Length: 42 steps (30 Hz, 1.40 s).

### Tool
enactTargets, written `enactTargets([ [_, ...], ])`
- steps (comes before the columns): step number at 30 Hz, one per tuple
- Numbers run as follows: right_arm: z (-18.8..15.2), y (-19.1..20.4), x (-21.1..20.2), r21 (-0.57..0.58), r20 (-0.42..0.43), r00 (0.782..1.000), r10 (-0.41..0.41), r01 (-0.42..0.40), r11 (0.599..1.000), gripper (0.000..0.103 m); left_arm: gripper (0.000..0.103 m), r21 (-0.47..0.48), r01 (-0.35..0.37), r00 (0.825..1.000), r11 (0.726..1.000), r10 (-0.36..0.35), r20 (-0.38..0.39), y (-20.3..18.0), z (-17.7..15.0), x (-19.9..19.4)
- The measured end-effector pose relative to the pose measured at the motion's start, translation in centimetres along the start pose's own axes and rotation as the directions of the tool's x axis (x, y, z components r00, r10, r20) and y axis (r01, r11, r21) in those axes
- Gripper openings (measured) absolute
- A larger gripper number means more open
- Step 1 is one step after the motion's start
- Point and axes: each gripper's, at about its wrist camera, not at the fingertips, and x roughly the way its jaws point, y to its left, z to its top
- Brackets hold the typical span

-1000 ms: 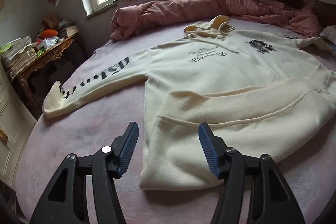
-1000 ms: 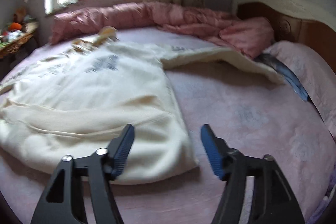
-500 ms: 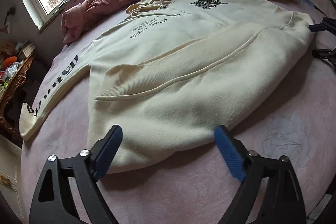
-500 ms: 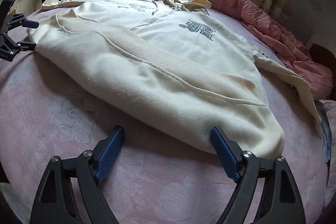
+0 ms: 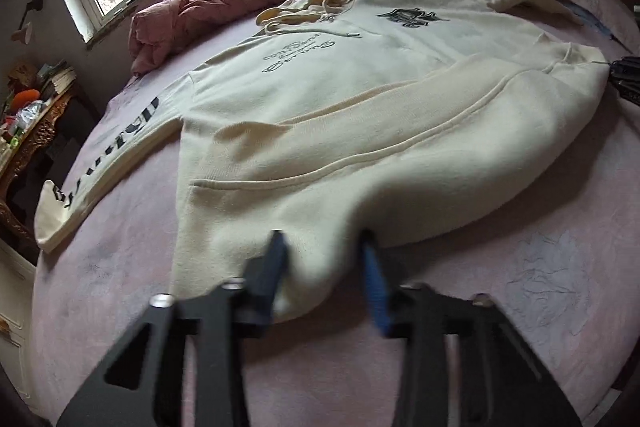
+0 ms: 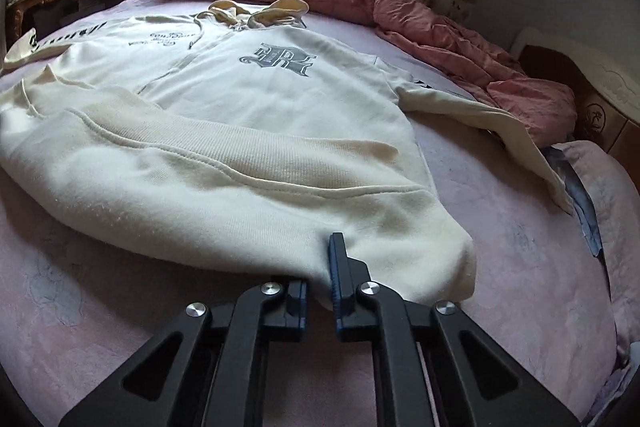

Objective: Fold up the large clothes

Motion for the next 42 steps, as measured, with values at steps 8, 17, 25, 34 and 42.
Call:
enactTargets([
  [8,0.4,-0.4,-0.9,0.027,0.033,0.998,0.047,-0.048,0.998,0.006,0.018,0.046,-0.005,1.000,0.999,0.004,0.014,-0.9,-1.3,-1.2],
  [17,0.4,-0.5,-0.4,0.017,-0.007,0.999,0.032,-0.032,0.999,0.008,0.090,0.111,-0.077,0.997,0.991,0.076,0.019,-1.8,-1.7,-0.6],
  [25,-0.3,-2.3,0.7,0.063,-0.101,0.994,-0.039,0.046,0.997,0.014,0.020,0.006,-0.316,0.949,0.949,0.316,0.019,0.9,-1.3,1.2],
  [34,3.6,-4.7,-1.3,0.168,0.014,0.999,0.045,-0.047,0.985,0.008,0.006,-0.273,-0.061,0.989,0.960,0.096,0.116,6.2,3.6,-1.9],
  [42,12.8,-5.3,3.2,0.183,0.013,0.999,-0.045,0.042,0.982,0.008,0.006,-0.256,-0.148,0.984,0.955,0.169,0.063,8.8,10.6,2.3],
])
